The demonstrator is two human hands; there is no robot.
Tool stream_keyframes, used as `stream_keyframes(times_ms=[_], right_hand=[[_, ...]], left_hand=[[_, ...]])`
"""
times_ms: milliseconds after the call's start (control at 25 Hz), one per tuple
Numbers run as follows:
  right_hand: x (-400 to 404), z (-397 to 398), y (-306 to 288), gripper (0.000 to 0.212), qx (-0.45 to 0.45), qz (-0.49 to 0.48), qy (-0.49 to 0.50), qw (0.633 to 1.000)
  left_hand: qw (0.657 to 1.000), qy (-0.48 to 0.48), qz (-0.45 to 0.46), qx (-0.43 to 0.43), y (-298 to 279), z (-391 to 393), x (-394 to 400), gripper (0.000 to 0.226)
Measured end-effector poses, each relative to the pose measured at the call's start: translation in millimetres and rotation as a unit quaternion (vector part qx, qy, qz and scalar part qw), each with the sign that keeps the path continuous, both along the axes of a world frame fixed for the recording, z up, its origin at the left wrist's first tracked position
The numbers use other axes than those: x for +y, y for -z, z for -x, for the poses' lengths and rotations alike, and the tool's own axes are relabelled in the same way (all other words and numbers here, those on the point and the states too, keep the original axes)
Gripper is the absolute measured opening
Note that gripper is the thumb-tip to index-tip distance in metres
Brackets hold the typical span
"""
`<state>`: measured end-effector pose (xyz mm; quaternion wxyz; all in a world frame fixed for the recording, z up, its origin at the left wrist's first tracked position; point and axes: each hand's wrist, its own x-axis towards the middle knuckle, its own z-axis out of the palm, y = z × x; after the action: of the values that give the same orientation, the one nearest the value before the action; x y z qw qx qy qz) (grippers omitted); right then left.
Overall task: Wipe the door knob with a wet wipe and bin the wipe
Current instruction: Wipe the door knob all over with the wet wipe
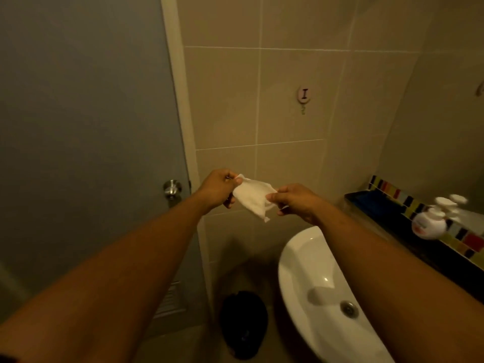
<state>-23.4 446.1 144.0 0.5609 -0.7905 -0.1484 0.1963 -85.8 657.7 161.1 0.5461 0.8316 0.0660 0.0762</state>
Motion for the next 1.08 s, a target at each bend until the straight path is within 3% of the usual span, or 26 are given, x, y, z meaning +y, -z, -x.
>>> stream_keyframes(times_ms=[200, 480, 760, 960, 1080], right_hand=[[86.8, 0.9, 7.4, 0.030, -0.023, -0.014, 0.003, 1.000], [192.6, -34.4, 12.2, 0.011, -0.025, -0.008, -0.107, 0.994], [255.0, -78.8, 44.9, 0.018, -0.017, 0.066, -0.202, 0.977], [267.9, -95.4, 70.8, 0.019, 0.030, 0.094, -0.238, 0.966], [269.5, -101.6, 77.3, 0.021, 0.053, 0.118, -0.272, 0.954]], left_hand=[[0.997, -0.069, 0.020, 0.019, 6.1, 33.1, 73.3, 0.021], [0.983, -0.169, 0.072, 0.025, 21.2, 34.6, 156.8, 0.026], [0.976, -0.177, 0.025, 0.120, 56.2, 13.5, 215.0, 0.030], [0.965, -0.178, 0.087, 0.172, 79.2, -7.1, 221.0, 0.027], [0.970, -0.148, 0.052, 0.185, 84.6, -19.9, 225.5, 0.025]])
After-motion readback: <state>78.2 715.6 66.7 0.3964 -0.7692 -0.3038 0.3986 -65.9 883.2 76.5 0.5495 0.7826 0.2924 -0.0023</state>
